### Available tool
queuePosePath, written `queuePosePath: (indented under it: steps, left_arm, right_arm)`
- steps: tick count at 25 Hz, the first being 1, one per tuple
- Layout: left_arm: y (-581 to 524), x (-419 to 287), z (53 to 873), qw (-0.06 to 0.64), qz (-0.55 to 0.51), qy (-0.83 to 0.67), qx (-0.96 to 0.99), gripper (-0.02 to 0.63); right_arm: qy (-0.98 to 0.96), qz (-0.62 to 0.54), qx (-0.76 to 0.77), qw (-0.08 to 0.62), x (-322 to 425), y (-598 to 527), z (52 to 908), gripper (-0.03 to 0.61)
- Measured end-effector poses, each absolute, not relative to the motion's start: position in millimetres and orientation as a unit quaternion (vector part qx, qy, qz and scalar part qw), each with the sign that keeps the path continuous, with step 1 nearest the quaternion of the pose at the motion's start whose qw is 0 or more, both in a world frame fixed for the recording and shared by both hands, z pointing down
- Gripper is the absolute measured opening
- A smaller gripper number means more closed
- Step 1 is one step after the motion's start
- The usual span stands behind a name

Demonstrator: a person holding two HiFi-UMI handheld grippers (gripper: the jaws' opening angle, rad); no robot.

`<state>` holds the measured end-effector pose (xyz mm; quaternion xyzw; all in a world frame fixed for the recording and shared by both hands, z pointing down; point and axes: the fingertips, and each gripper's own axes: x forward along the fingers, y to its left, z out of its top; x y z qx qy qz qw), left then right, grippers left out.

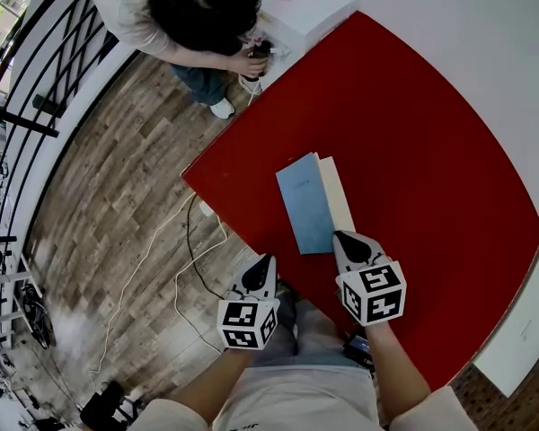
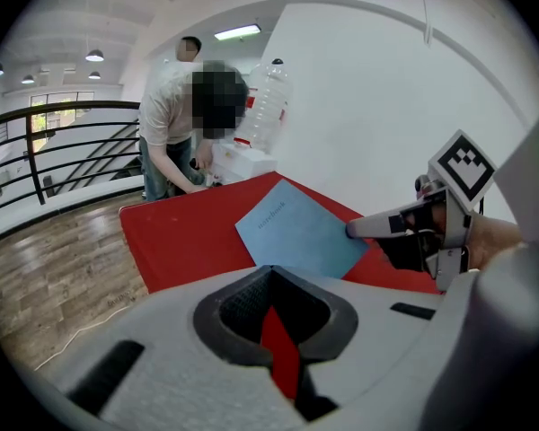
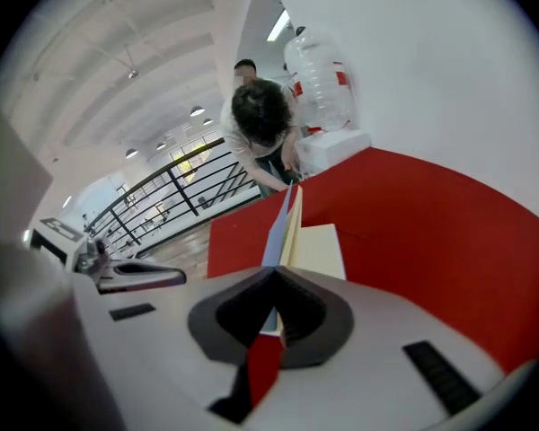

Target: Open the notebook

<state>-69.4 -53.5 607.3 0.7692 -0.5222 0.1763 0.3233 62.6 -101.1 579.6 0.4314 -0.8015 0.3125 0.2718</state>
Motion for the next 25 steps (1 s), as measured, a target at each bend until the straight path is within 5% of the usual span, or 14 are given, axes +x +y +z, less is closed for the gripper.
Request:
queuePosePath:
  steps: [10,25]
  left_arm:
    - [-31,-104,604,0.332,0.166,-0.557,0.743,0.006]
    - [11,-189,618,0.346,0.164,-0.636,0.67,0.006]
  right_arm:
    - [-0.854,0.28,0.345,0.27,-39,-72,560,0.008]
    - [-0.851,0.241,0.271,0.379,-145,-44,665,0.008]
